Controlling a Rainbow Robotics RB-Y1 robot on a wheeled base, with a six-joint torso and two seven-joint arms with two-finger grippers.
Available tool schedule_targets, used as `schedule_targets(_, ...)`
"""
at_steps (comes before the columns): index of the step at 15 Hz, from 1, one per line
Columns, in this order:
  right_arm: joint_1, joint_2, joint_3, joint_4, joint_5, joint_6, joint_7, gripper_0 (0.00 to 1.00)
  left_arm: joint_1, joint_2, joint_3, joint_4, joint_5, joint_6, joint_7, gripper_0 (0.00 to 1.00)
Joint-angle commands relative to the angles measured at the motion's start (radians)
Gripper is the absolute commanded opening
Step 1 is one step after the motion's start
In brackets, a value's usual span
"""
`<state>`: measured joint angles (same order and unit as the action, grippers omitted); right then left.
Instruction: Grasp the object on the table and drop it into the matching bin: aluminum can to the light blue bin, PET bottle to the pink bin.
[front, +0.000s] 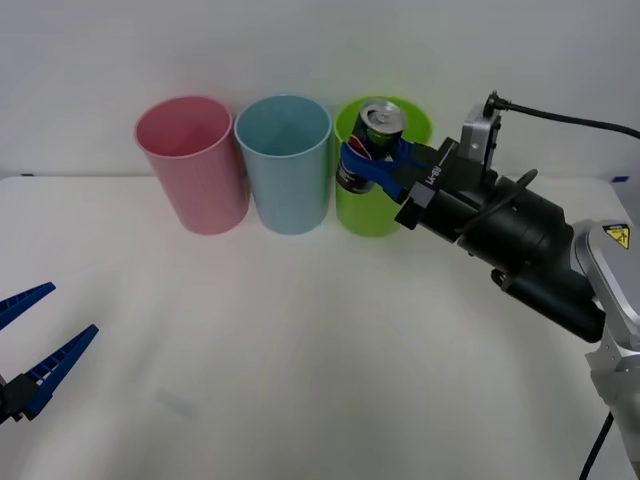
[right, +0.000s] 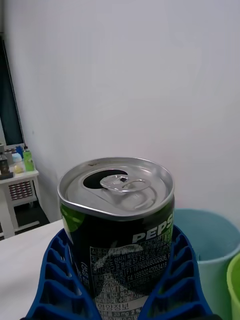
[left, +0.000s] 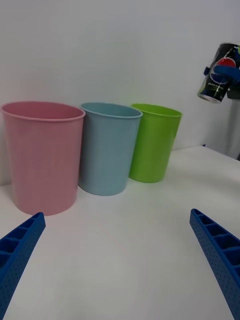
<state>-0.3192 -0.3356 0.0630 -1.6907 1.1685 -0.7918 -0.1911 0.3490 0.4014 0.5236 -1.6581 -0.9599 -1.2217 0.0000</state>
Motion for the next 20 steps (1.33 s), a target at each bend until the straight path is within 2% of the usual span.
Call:
schedule_targets(1,-0.075,0.0,0.011,0.011,0.063,0.014,-0.085,0.0,0.0,0.0,0.0,0.0,0.0,0.0,0.0,1.0)
schedule_targets(6,-0.236,0.059,0.032,0.181,0.143,0.056,-0.09,0.0,0.0,0.0,0.0,0.0,0.0,0.0,0.0,1.0)
schedule_targets(14,-0.486,0.214,0.034,0.529,0.296,0.304,-0.068,0.0,0.0,0.0,0.0,0.0,0.0,0.0,0.0,1.0)
schedule_targets(17,-0.552,0.256,0.049,0.629,0.306,0.381,-0.048,0.0,0.0,0.0,0.0,0.0,0.0,0.0,0.0,1.0)
schedule_targets(20,-0.577,0.267,0.126,0.646,0.304,0.493,-0.037,0.0,0.0,0.0,0.0,0.0,0.0,0.0,0.0,1.0)
